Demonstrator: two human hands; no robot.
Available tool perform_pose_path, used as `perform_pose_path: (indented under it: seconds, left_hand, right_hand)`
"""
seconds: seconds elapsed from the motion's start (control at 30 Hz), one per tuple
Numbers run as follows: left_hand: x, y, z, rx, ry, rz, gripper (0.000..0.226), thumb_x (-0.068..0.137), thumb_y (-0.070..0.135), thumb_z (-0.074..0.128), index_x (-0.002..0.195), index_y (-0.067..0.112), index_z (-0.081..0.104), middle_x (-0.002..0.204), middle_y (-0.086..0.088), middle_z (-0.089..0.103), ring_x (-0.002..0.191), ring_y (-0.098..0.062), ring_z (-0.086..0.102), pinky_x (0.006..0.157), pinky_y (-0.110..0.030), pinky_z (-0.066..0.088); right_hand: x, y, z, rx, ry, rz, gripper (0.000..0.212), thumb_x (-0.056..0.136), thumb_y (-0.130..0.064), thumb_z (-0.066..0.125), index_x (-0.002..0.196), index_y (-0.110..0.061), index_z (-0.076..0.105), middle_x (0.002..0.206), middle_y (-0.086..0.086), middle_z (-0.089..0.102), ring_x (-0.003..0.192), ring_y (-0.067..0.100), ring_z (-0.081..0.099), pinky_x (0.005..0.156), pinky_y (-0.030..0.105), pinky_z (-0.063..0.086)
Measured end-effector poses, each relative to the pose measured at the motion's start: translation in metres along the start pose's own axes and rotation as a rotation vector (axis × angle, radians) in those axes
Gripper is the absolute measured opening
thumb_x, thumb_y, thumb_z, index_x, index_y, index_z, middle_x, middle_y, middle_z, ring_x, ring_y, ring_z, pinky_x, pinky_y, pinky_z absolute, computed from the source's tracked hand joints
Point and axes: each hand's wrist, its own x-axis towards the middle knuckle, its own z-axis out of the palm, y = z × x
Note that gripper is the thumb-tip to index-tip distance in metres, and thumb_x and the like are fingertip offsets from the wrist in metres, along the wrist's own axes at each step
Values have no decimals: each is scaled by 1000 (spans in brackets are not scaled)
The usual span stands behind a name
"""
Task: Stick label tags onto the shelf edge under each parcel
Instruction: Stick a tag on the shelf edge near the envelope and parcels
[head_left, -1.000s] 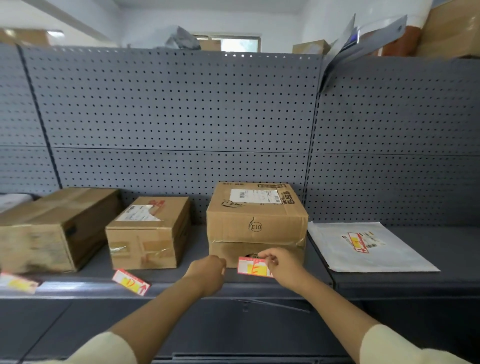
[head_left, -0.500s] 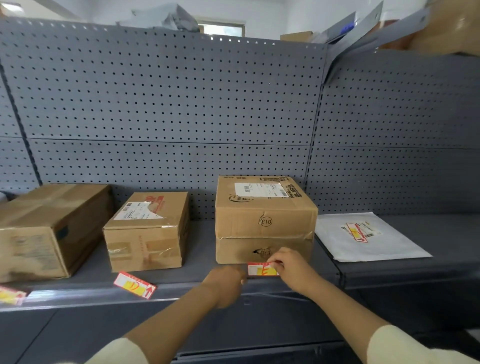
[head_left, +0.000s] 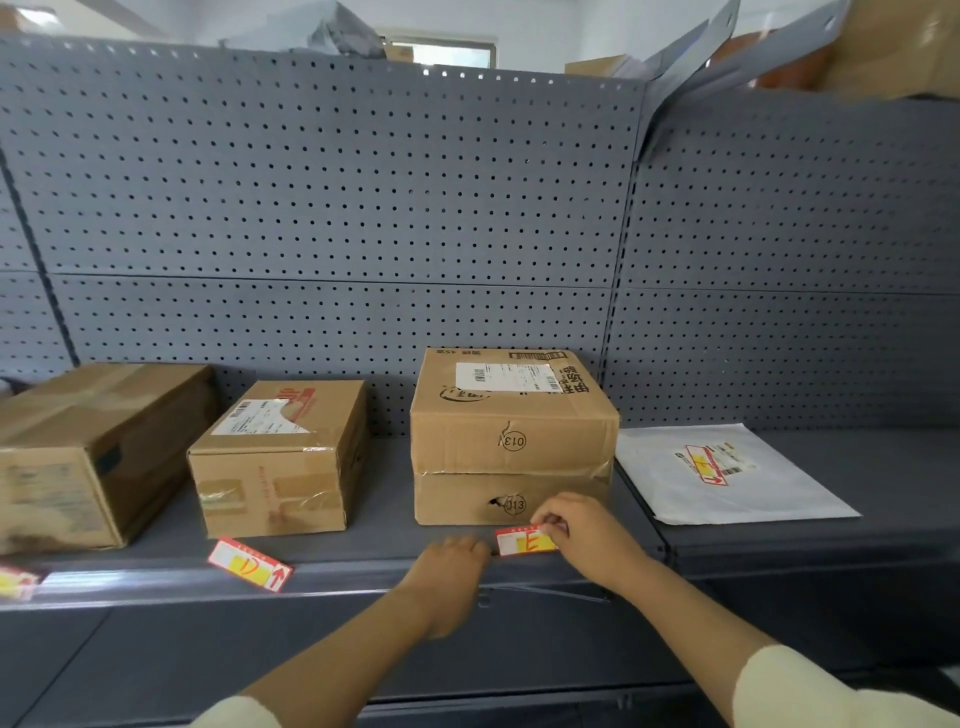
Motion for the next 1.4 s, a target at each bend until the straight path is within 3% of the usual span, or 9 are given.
perform_pose_path:
  seconds: [0.43, 1.03, 1.4]
  left_hand:
    - [6, 21, -3, 164, -21, -136, 43, 91, 11, 54, 133, 12, 45, 134, -11, 47, 124, -30, 46, 105, -41, 32]
    - [5, 26, -16, 6, -68, -156, 38, 92, 14, 55, 129, 11, 50, 133, -11, 50, 123, -29, 48, 106, -40, 38]
    - [1, 21, -16, -133, -79, -151, 43, 90, 6, 51, 132, 14, 53, 133, -9, 53, 119, -28, 53, 103, -39, 44]
  right_hand:
    - [1, 10, 1, -7, -31, -78, 15, 91, -14, 57, 99, -20, 68, 101, -5, 62, 91, 7, 57, 83, 25, 50]
    - [-3, 14, -2, -35, -33, -89, 16, 92, -14, 56, 102, -18, 68, 103, -5, 62, 92, 8, 57, 82, 26, 51]
    - [1, -6, 24, -120, 31, -125, 12, 89, -16, 60, 97, -21, 68, 99, -1, 65, 93, 15, 58, 82, 29, 49]
